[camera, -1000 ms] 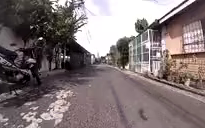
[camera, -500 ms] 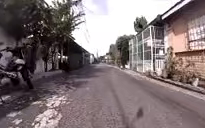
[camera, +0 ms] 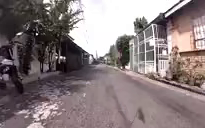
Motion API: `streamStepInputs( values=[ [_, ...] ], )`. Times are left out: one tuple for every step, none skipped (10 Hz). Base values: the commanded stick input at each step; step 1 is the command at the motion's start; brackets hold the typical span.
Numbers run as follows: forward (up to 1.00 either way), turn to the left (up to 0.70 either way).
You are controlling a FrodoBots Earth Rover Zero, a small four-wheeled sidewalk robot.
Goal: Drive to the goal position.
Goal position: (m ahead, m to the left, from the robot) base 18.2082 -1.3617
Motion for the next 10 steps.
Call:
streamStepInputs(
  values=[
    [0.69, 0.00],
    [0.69, 0.00],
    [0.68, 0.00],
    [0.68, 0.00],
    [0.68, 0.00],
    [0.68, 0.00],
    [0.68, 0.00],
    [0.68, 0.00],
    [0.68, 0.00],
    [0.68, 0.00]
  ],
)
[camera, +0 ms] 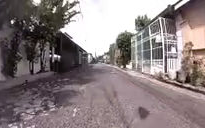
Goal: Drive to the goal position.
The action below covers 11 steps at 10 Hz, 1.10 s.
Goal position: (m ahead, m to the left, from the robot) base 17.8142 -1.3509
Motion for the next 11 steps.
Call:
streamStepInputs(
  values=[
    [0.68, 0.00],
    [0.68, 0.00],
    [0.68, 0.00],
    [0.68, 0.00],
    [0.68, 0.00],
    [0.68, 0.00],
    [0.68, 0.00],
    [0.68, 0.00],
    [0.68, 0.00],
    [0.68, 0.00],
    [0.66, 0.00]
  ],
)
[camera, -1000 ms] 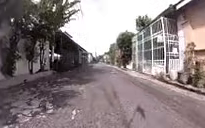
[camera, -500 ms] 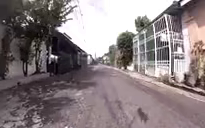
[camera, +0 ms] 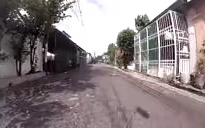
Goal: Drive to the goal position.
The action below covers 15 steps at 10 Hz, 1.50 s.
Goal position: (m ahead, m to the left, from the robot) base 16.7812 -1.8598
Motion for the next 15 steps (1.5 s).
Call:
streamStepInputs(
  values=[
    [0.64, 0.00],
    [0.62, 0.03],
    [0.63, 0.14],
    [0.64, 0.29],
    [0.63, 0.05],
    [0.62, 0.00],
    [0.62, 0.00],
    [0.62, 0.00],
    [0.62, 0.00],
    [0.62, 0.00],
    [0.62, 0.00],
    [0.62, 0.00],
    [0.62, 0.00],
    [0.62, 0.00],
    [0.62, 0.00]
  ],
)
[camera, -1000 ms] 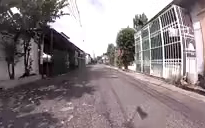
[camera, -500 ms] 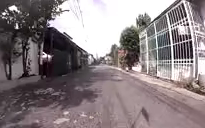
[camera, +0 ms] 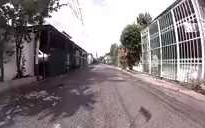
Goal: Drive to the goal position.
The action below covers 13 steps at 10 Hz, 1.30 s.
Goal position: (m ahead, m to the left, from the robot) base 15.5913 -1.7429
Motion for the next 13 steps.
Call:
streamStepInputs(
  values=[
    [0.62, 0.00],
    [0.62, 0.00],
    [0.62, 0.00],
    [0.62, 0.00],
    [0.62, 0.00],
    [0.62, 0.00],
    [0.62, 0.00],
    [0.62, 0.00],
    [0.63, 0.00],
    [0.63, 0.00],
    [0.64, 0.03],
    [0.66, 0.33],
    [0.66, 0.27]
  ],
)
